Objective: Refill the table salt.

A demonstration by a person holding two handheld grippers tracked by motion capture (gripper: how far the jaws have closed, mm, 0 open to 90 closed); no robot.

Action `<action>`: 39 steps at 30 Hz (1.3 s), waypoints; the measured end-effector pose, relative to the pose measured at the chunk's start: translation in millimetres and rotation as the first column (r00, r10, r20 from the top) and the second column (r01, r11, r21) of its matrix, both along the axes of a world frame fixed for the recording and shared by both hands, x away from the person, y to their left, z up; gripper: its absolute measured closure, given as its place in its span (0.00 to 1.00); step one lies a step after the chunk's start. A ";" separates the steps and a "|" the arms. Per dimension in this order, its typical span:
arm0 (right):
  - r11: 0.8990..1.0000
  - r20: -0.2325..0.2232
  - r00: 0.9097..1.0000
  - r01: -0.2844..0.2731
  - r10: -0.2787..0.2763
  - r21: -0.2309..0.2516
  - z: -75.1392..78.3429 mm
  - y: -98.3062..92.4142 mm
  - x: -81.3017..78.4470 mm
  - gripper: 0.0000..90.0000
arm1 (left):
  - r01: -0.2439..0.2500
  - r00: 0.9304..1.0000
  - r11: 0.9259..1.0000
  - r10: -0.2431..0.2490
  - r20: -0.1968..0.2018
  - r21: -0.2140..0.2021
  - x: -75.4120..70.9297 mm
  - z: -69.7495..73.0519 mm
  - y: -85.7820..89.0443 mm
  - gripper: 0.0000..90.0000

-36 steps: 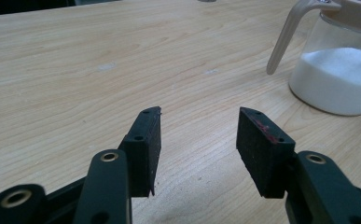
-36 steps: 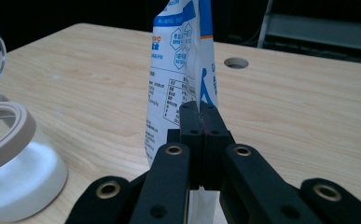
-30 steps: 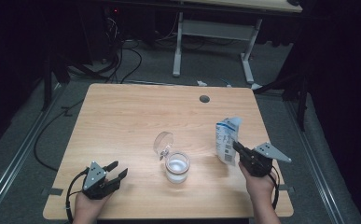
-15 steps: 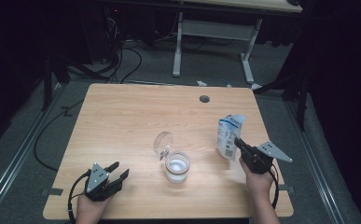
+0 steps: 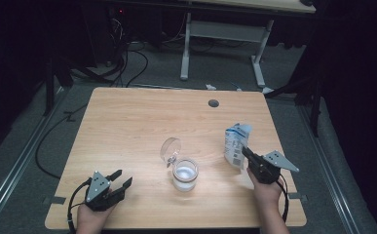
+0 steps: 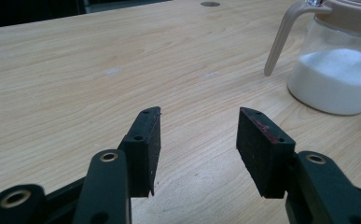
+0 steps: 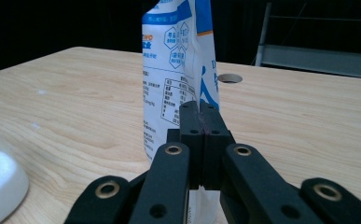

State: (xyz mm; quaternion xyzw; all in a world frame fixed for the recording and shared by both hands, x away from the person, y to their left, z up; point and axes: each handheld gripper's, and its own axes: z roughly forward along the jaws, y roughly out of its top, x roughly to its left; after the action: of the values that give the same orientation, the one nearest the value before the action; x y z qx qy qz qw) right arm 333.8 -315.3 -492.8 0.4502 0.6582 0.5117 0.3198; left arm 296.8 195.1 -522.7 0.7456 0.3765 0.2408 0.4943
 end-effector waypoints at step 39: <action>0.998 -0.047 0.998 0.049 -0.051 -0.037 -8.4 1.6 -11.8 0.69 | -0.006 1.000 1.000 0.006 -0.018 0.027 1.9 -3.8 -2.5 0.61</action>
State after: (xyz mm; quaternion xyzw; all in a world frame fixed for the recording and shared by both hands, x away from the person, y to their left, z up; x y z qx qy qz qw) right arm 322.0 -313.7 -501.1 0.4729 0.6634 0.4806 0.3246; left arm 298.7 192.6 -526.5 0.7533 0.3799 0.2407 0.4799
